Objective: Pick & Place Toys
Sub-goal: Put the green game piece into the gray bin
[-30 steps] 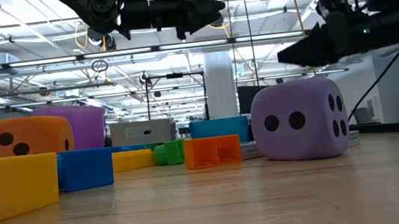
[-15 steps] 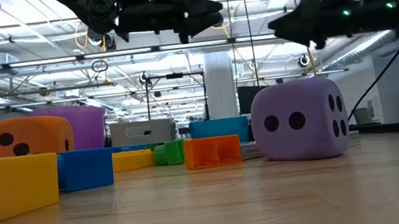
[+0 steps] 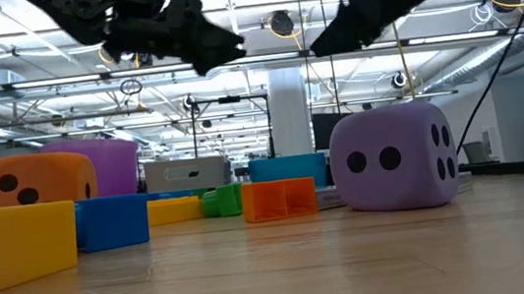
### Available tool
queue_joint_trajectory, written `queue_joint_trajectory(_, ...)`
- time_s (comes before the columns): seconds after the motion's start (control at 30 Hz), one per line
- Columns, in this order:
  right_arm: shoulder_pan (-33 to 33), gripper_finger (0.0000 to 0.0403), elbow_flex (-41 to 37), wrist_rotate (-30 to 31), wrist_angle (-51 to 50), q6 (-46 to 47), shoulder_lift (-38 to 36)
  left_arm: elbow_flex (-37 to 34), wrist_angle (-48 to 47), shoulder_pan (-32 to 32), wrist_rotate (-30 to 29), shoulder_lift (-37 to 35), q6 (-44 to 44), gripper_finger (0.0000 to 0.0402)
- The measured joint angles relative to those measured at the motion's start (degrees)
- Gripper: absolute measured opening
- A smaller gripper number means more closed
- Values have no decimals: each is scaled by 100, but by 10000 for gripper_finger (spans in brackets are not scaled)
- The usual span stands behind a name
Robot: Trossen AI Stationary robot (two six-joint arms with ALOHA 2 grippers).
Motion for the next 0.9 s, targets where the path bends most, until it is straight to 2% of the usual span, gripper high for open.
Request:
queue_joint_trajectory(0.13,-147,222,491,-9,-943,-414,642,-655,568,-31,-7,-421,-38,232)
queue_joint_trajectory(0.3,-332,221,896,-66,-1608,-1401,1560,-1030,650,-68,-2,-798,-311,232)
queue_joint_trajectory(0.43,-383,222,1057,-806,-2099,-2476,2068,-1113,679,-192,0,-853,-466,232)
queue_joint_trajectory(0.7,-180,222,1100,-900,-2678,-4055,2265,-1147,561,-515,-8,-842,-571,232)
queue_joint_trajectory(0.9,46,221,1097,-891,-2984,-4610,2331,-1147,522,-685,-24,-842,-596,232)
